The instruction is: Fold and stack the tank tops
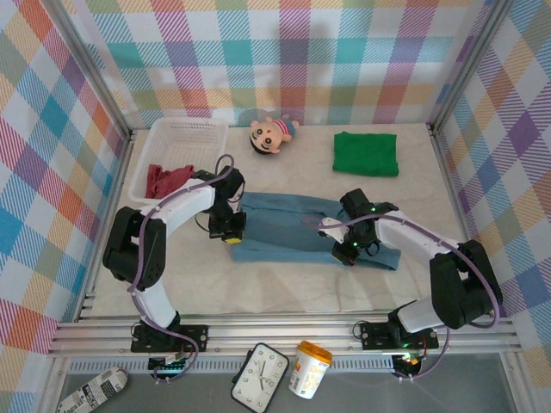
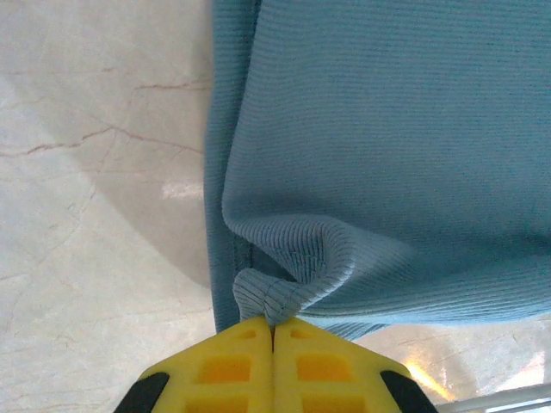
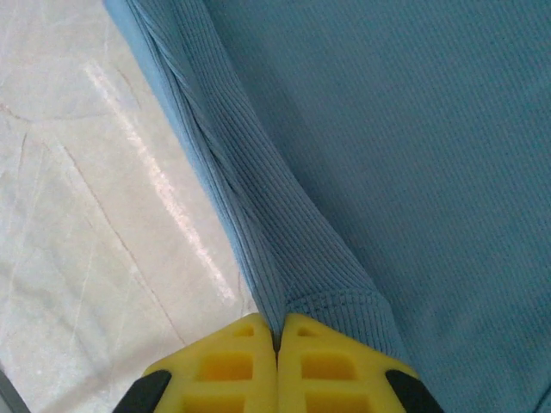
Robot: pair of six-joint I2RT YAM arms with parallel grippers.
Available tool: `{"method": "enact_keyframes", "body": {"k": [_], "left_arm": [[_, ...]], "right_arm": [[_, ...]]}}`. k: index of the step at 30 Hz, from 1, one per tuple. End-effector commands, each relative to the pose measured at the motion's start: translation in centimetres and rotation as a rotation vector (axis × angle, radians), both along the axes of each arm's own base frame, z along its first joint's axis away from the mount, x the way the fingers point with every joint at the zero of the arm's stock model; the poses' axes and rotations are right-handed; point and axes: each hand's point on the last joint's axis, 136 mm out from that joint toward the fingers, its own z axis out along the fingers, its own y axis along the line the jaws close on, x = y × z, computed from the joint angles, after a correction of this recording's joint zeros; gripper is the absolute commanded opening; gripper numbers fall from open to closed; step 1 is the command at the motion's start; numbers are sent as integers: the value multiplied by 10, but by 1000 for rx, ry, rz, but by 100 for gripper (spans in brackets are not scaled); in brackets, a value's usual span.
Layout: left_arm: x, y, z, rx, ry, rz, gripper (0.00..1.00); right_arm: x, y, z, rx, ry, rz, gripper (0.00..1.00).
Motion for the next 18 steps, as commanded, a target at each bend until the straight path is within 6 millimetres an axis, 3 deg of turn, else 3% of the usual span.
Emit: {"method": "enact_keyframes", "body": {"k": [1,11,16,18], "left_arm": [[3,1,1,-13,30,-6,0],[31,4,-9,28,4,14,0],[40,6,-15,62,-12,19,5],[45,10,-13,86,-32,21,15]], "right_arm": [[10,7,7,54,7,-19,6],[29,5,-1,65,48,-84,7],[37,0,-14,34,64,-117,9],[42,-1,-17,18,67,-136,12]]}}
